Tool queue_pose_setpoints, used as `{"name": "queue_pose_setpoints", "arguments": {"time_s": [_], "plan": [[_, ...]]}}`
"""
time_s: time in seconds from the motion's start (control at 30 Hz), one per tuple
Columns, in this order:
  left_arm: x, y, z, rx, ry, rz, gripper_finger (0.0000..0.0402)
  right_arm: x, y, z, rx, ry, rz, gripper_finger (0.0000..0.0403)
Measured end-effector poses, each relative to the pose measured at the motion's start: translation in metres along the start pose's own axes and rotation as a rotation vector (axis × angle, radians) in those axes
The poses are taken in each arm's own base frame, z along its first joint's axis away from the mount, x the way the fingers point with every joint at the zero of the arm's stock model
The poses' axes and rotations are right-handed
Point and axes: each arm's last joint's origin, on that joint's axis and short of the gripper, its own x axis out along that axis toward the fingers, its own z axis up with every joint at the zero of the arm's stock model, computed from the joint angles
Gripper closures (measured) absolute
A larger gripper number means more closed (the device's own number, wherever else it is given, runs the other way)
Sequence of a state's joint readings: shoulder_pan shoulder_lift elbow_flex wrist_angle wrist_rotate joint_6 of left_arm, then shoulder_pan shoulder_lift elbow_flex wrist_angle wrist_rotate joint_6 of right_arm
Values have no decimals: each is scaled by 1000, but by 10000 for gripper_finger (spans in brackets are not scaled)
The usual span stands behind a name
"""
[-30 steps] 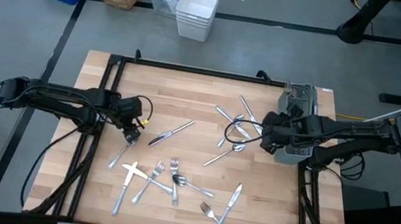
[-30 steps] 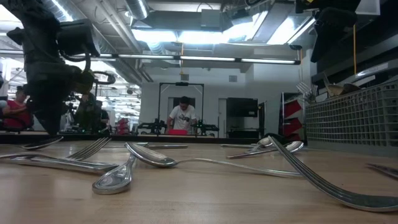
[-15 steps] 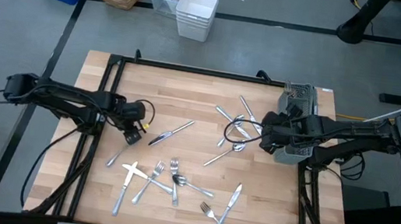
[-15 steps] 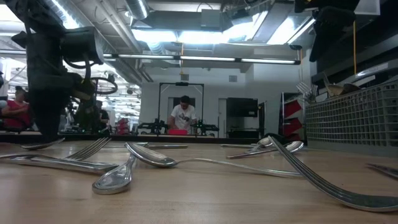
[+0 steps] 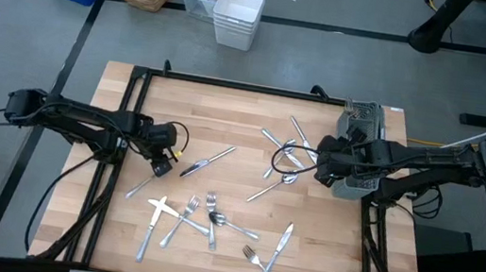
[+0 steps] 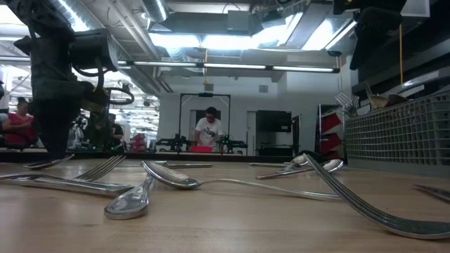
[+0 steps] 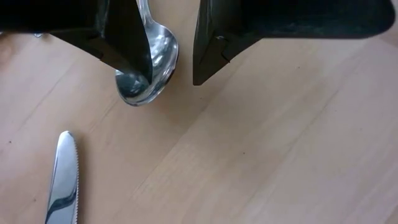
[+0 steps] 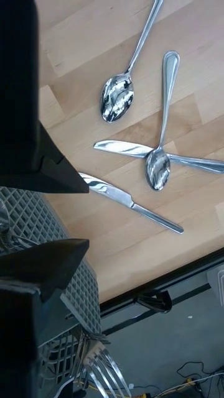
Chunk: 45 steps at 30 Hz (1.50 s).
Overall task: Sort silverware
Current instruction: Put the spoon into the right section of the utensil holder
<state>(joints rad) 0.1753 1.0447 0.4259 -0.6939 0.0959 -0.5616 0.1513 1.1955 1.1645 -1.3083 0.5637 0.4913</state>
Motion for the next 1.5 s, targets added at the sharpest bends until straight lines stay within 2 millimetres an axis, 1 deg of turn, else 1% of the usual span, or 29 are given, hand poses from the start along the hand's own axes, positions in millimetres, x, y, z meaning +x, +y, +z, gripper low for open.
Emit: {"name": "queue_pose_setpoints", "arguments": {"time_s": [0.3,0.4,0.53,0.63,0.8,0.87,0.97,1.2,1.5], "plan": [[2,-2,1,0,13,-28,292,0,0,0,0,0,0,272],[6,-5,4,27,20,-72,292,0,0,0,-3,0,0,272],[11,-6,7,73,35,-87,295,0,0,0,-3,1,0,272],[15,-7,8,90,51,-86,317,0,0,0,-4,1,0,272],[17,-7,9,94,62,-91,383,0,0,0,-4,1,0,272],[16,-8,9,85,64,-110,393,0,0,0,-4,1,0,272],[16,-9,10,80,56,-118,391,0,0,0,-4,1,-1,272],[11,-16,21,117,-93,-197,399,0,0,0,-8,1,-1,272],[-11,-26,33,109,-324,-348,400,0,-1,0,-28,-6,-9,272]]}}
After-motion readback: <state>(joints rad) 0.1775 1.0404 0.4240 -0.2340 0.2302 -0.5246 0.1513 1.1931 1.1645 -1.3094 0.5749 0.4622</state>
